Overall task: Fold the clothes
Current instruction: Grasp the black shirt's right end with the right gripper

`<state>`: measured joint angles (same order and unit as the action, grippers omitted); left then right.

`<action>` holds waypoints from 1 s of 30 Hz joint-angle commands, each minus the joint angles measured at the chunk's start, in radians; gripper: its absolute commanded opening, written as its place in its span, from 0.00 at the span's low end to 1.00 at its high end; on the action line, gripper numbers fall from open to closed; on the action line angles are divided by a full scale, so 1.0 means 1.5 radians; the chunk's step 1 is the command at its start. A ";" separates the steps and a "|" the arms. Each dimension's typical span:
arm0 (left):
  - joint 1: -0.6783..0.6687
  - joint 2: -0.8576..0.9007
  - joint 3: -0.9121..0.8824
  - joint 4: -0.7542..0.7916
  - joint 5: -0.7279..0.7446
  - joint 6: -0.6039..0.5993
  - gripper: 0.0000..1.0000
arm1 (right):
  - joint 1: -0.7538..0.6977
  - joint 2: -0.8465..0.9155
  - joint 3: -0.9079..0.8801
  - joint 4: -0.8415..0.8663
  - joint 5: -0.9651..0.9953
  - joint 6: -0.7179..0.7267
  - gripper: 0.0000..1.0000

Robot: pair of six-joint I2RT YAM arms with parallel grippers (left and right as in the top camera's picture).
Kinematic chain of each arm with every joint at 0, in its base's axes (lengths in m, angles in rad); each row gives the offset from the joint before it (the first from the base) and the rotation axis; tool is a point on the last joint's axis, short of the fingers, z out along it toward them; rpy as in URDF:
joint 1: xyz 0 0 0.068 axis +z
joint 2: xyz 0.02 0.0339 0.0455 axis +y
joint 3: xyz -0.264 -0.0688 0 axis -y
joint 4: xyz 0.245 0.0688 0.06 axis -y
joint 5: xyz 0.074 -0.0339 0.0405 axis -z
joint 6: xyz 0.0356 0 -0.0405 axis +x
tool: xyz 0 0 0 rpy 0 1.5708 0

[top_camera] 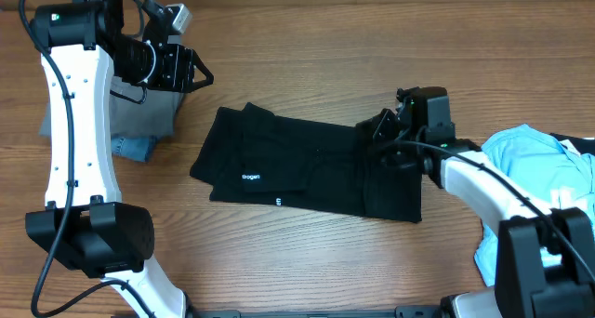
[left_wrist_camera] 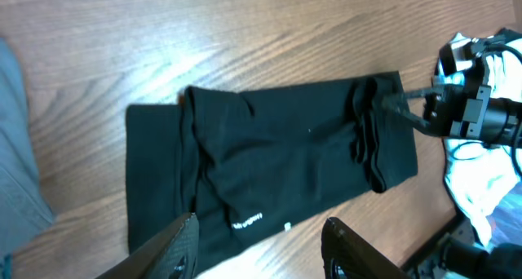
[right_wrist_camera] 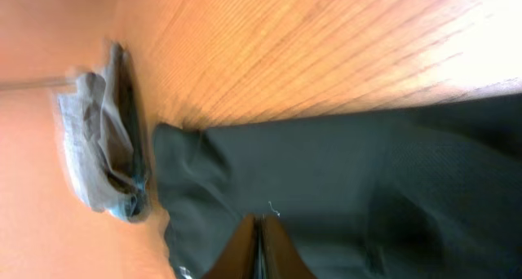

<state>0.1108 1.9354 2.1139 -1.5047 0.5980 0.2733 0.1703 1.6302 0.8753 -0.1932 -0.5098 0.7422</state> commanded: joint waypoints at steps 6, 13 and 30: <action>-0.016 -0.012 0.009 -0.058 0.023 0.077 0.59 | -0.152 -0.061 0.089 -0.356 0.044 -0.279 0.30; -0.026 -0.095 0.009 -0.123 -0.049 0.021 1.00 | -0.247 -0.032 0.056 -0.405 0.038 -0.373 0.53; -0.026 -0.246 0.001 -0.123 -0.456 -0.242 1.00 | -0.233 0.118 0.038 -0.341 -0.075 -0.448 0.15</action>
<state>0.0715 1.5616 2.1139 -1.6894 -0.0296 -0.0570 -0.1913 1.8050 0.9409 -0.7097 -0.5812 0.0933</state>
